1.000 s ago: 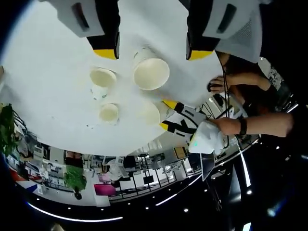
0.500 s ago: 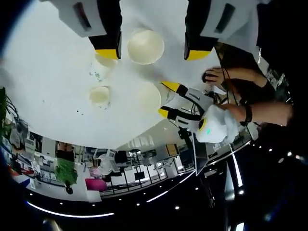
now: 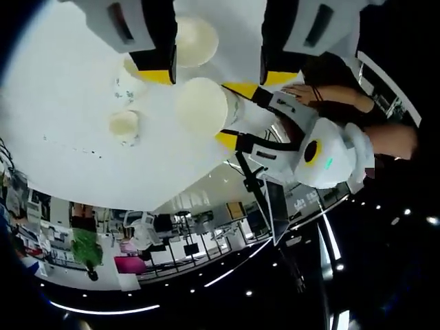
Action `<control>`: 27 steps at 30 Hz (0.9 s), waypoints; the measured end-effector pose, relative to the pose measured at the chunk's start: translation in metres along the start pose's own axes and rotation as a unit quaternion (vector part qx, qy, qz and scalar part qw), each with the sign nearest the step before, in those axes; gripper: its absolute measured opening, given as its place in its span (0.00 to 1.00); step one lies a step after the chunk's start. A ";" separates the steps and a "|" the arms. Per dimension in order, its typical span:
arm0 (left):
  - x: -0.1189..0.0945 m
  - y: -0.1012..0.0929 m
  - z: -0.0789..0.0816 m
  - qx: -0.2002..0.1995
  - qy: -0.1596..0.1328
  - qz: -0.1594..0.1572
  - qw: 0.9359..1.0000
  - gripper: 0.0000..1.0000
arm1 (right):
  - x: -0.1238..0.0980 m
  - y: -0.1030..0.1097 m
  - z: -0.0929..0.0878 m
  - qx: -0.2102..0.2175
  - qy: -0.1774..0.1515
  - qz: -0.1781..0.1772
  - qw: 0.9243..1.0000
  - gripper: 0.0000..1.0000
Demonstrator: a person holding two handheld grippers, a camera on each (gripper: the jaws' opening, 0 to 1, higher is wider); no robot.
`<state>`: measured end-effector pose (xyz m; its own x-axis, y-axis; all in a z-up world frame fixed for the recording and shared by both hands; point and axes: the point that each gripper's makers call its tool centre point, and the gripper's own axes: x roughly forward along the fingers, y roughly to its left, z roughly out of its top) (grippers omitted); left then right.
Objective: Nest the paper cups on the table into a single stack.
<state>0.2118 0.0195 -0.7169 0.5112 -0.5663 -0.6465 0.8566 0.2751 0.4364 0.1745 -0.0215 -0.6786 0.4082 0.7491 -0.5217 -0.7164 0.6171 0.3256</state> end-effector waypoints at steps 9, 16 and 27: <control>-0.005 -0.015 0.015 0.017 -0.009 -0.008 1.000 0.37 | 0.004 0.001 0.003 0.009 -0.001 0.009 1.000 0.42; -0.008 -0.026 0.031 0.032 -0.020 -0.016 0.999 0.37 | 0.009 0.005 0.002 0.015 0.005 0.021 1.000 0.40; -0.010 -0.043 0.051 0.074 -0.034 -0.021 0.996 0.36 | 0.014 0.017 -0.008 0.026 0.022 0.044 0.998 0.29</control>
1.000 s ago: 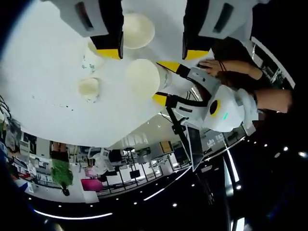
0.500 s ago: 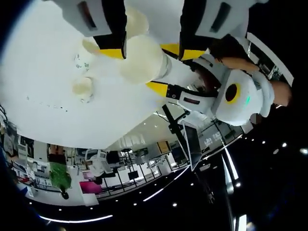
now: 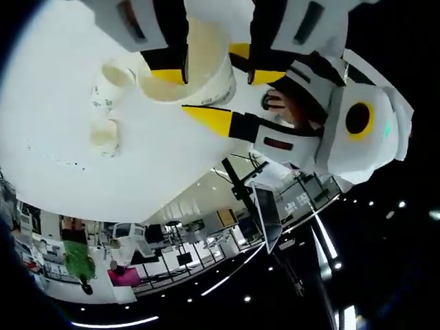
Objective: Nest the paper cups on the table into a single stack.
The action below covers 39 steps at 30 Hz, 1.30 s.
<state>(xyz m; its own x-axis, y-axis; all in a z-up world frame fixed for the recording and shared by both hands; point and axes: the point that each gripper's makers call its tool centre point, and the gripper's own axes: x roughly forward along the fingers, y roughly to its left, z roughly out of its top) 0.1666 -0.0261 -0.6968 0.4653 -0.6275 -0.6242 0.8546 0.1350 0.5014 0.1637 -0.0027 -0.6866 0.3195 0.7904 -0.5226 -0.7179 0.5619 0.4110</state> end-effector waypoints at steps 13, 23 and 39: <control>0.000 -0.009 0.012 0.012 -0.006 -0.005 1.000 0.37 | -0.003 0.006 0.002 0.038 -0.023 0.019 0.999 0.03; 0.000 -0.010 0.008 -0.010 -0.008 -0.001 1.000 0.40 | -0.004 0.011 -0.005 0.024 -0.012 0.024 0.999 0.00; -0.007 -0.010 -0.012 -0.097 -0.007 0.023 0.995 0.50 | -0.012 -0.004 -0.007 -0.016 0.015 -0.008 1.000 0.00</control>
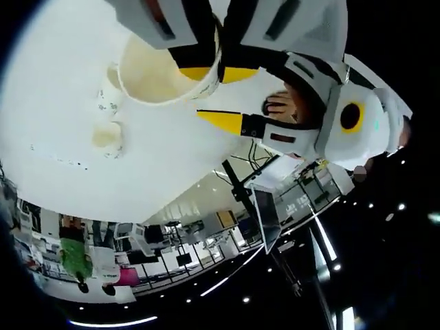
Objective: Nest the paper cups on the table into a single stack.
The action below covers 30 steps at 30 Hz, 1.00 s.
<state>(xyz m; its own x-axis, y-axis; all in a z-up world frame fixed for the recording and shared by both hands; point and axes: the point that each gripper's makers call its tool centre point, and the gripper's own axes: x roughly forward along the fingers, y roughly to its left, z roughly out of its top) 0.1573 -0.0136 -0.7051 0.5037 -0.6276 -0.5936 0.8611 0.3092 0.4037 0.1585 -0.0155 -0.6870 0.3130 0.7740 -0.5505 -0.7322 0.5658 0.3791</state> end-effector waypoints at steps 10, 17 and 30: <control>-0.005 0.004 -0.010 -0.071 -0.010 0.013 0.997 0.53 | 0.002 -0.003 -0.012 -0.039 0.043 -0.017 0.998 0.00; -0.008 0.002 -0.018 -0.081 -0.005 0.018 0.997 0.53 | 0.002 -0.004 -0.023 -0.082 0.084 -0.030 0.993 0.00; -0.012 -0.005 -0.026 -0.085 0.003 0.016 0.996 0.52 | 0.006 -0.018 -0.040 -0.162 0.169 -0.044 0.971 0.00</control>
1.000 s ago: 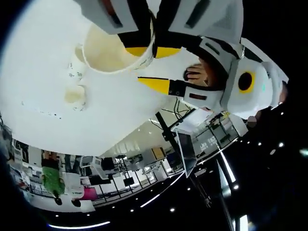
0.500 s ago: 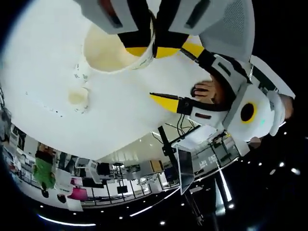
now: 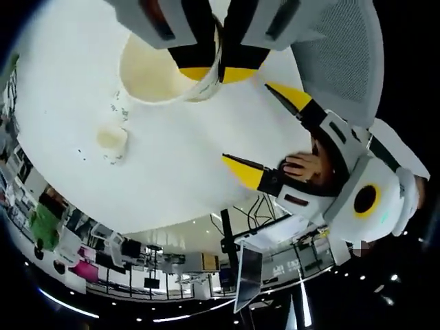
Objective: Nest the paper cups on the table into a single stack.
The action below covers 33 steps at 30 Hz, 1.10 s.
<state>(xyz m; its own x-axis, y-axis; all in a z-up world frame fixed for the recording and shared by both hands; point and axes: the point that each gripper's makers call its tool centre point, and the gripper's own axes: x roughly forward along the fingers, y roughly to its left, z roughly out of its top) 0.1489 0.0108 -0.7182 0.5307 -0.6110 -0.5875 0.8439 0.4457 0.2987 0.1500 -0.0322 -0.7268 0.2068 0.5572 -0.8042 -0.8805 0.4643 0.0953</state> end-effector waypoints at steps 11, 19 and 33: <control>-0.005 0.000 -0.007 -0.002 0.006 0.004 1.000 0.52 | 0.015 -0.002 -0.005 -0.053 0.041 0.000 0.998 0.00; -0.007 0.002 -0.010 -0.004 0.009 0.007 1.000 0.52 | 0.018 0.000 -0.013 -0.059 0.050 -0.001 0.997 0.00; -0.005 0.001 -0.010 -0.002 0.010 0.005 1.000 0.52 | 0.019 0.003 -0.014 -0.049 0.044 -0.001 0.998 0.02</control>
<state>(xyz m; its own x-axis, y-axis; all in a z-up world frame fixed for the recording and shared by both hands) 0.1459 0.0205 -0.7222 0.5367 -0.5934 -0.5999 0.8386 0.4538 0.3014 0.1456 -0.0302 -0.7505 0.1731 0.4917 -0.8534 -0.9189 0.3926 0.0398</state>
